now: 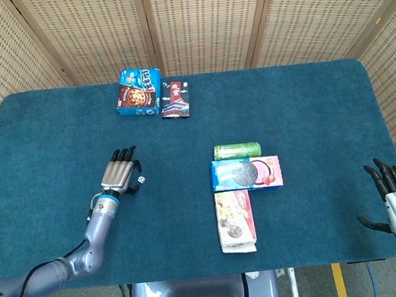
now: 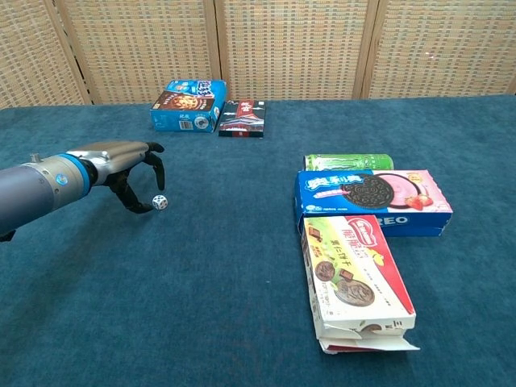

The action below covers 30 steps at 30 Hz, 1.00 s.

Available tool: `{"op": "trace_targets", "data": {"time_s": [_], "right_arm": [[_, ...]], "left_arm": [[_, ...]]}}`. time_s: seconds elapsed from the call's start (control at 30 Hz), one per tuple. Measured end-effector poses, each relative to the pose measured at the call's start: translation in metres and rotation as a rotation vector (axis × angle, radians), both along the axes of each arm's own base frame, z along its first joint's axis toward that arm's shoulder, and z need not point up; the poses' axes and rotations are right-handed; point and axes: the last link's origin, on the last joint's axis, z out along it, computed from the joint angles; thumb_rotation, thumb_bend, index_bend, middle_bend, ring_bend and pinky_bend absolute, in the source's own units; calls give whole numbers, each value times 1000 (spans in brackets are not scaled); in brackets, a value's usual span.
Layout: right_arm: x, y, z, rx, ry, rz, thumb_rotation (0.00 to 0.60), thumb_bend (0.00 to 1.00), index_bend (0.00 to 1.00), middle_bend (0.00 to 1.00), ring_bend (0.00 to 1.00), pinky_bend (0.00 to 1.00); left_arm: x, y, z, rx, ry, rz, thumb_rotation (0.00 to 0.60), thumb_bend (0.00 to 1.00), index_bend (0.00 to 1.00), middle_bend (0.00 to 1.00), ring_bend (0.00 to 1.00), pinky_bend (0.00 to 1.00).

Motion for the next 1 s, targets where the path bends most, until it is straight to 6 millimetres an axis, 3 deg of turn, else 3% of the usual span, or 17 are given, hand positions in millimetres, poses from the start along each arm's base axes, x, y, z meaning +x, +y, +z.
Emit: {"op": "trace_targets", "data": {"time_s": [0.33, 0.6, 0.83, 1.0], "right_arm": [[-1, 0, 1, -3, -7, -4, 600, 0, 58, 0, 0, 0], [-2, 0, 1, -2, -7, -4, 600, 0, 58, 0, 0, 0], [-2, 0, 1, -2, -2, -2, 600, 0, 58, 0, 0, 0], [-1, 0, 0, -2, 3, -1, 600, 0, 58, 0, 0, 0]], "left_arm": [[7, 4, -13, 2, 39, 16, 600, 357, 576, 0, 0, 0], [11, 7, -3, 34, 43, 13, 600, 362, 589, 0, 0, 0], [29, 4, 30, 82, -46, -41, 600, 355, 589, 0, 0, 0], [51, -5, 72, 134, -150, -105, 600, 353, 589, 0, 0, 0]]}}
